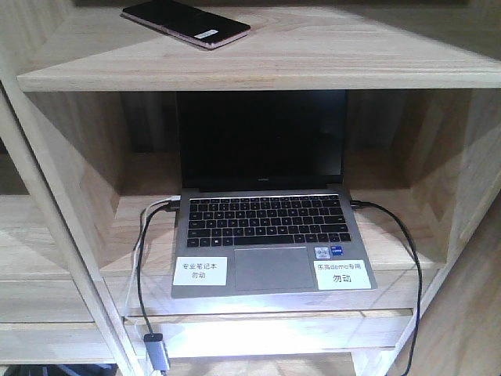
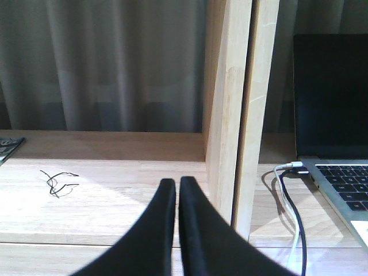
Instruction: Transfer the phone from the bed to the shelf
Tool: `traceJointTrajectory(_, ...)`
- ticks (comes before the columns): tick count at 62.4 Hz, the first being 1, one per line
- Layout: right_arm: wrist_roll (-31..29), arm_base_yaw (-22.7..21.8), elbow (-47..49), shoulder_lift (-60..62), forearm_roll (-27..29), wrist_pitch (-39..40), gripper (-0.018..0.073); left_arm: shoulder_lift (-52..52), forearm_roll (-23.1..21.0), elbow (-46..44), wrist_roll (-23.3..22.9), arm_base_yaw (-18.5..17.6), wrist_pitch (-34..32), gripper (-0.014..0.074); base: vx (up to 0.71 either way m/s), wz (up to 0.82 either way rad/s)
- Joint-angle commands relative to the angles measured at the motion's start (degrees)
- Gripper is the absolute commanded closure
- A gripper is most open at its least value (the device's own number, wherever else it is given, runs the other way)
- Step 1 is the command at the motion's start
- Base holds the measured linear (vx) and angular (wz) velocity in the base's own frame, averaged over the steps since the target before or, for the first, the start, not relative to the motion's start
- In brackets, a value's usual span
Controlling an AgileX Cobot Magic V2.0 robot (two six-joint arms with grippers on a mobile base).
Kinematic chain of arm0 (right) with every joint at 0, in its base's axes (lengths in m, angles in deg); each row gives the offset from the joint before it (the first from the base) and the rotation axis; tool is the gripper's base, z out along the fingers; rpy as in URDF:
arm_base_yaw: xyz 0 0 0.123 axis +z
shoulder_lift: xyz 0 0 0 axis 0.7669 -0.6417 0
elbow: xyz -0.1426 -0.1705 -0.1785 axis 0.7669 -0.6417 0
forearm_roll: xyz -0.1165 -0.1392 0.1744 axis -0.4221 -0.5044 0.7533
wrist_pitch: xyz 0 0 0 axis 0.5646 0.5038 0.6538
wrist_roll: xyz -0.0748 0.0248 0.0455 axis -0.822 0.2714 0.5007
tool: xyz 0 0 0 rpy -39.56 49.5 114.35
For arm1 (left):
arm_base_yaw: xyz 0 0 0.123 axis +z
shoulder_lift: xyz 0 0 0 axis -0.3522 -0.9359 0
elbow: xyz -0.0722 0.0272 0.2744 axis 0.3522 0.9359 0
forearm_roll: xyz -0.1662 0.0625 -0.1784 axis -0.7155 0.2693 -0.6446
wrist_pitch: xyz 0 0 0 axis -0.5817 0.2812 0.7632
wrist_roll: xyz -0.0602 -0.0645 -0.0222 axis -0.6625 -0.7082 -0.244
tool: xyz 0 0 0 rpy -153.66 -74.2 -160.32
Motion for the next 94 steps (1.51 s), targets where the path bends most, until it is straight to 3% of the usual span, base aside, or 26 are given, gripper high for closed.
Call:
traceJointTrajectory(1,2.9,-0.4,-2.8,2.7,0.2,5.8,0.0564,0.8,-0.5,-1.2,-0.3,-0.2,-4.1,0.0595,0.0,0.0)
traceJointTrajectory(4,3.4,-0.4,-2.6,4.4,0.0,1.1,0.0564,0.8,-0.5,-1.2,-0.3,-0.2,-4.1,0.0595,0.0,0.0)
traceJointTrajectory(9,3.1,-0.4,-2.6,4.1,-0.1,0.0,0.0564,0.8,-0.5,-1.2,-0.3,-0.2,-4.1,0.0595,0.0,0.0)
traceJointTrajectory(94,2.4,-0.4,-2.6,4.1,-0.1,4.9,0.0564,0.8,-0.5,-1.2,-0.3,-0.2,-4.1,0.0595,0.0,0.0)
